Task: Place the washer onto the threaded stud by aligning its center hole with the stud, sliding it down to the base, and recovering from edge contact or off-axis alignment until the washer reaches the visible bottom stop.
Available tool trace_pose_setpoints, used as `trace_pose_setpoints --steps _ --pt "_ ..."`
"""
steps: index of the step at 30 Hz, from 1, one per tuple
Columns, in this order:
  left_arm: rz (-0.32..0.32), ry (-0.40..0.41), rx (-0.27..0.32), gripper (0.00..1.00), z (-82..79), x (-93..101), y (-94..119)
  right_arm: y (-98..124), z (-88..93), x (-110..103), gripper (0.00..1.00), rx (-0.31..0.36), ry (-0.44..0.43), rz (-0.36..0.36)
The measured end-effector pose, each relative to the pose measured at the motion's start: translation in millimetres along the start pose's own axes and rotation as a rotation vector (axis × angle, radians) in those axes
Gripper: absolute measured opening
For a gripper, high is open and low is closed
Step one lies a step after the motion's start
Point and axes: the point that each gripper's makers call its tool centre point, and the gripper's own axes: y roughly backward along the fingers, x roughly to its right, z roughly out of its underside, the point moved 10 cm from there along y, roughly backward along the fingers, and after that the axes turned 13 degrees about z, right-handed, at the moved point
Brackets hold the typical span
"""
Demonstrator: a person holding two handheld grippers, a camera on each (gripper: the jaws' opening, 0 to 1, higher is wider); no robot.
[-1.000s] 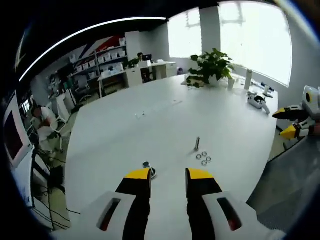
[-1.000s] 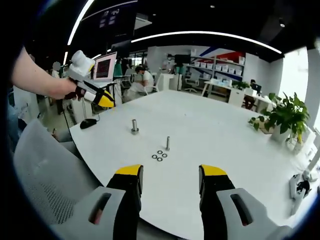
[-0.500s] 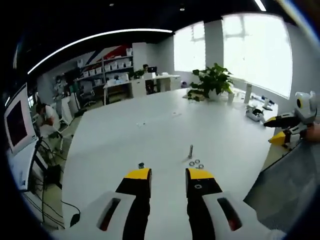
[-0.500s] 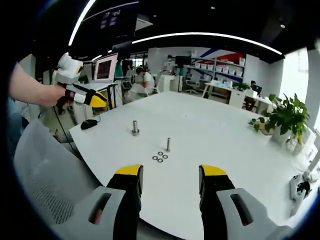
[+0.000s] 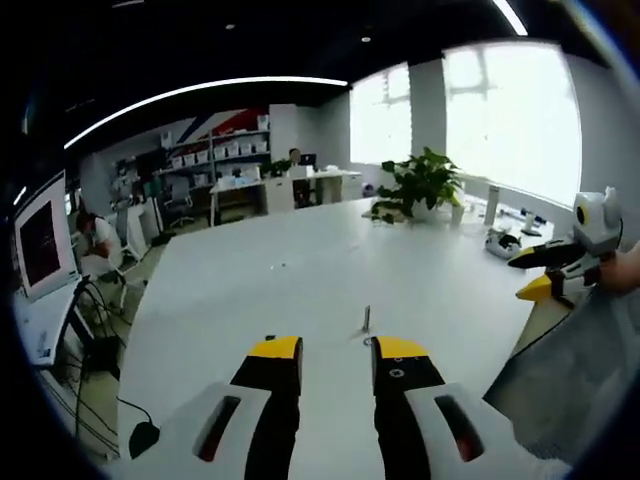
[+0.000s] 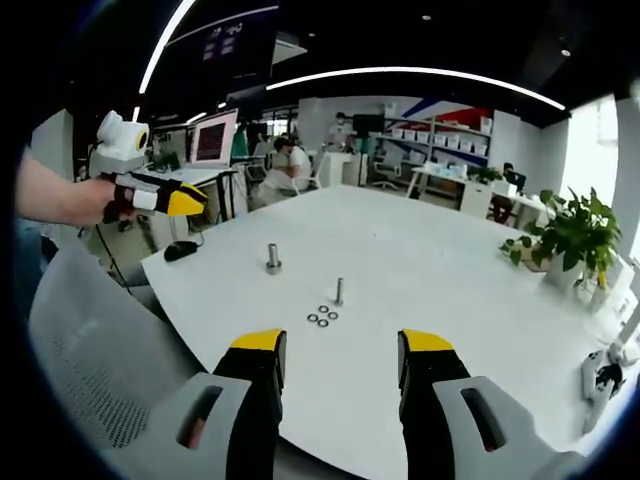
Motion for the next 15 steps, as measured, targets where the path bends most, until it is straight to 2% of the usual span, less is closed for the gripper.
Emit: trace_pose_setpoints --steps 3,4,6,7,11,15 --pt "0.001 -0.021 0.005 0.26 -0.4 6.6 7 0 -0.4 1 0.47 0.002 -0.004 0.0" --pt "0.012 -0.011 0.015 0.26 0.4 7.8 11 0 0.0 1 0.47 0.001 -0.005 -0.002" --pt "-0.008 0.013 0.063 0.26 1.4 9.6 19 0 0.3 0 0.47 0.0 -0.004 -0.002" --pt "-0.011 0.018 0.067 0.26 2.3 10.0 20 0 0.1 0 0.47 0.001 -0.001 -0.002" --pt "-0.026 0.054 0.064 0.26 13.8 12.3 24 0 0.1 -1 0.47 -0.001 0.0 -0.007" --pt "-0.022 0.056 0.062 0.26 9.9 15.6 26 -1 0.8 -1 0.47 -0.004 0.003 -0.009"
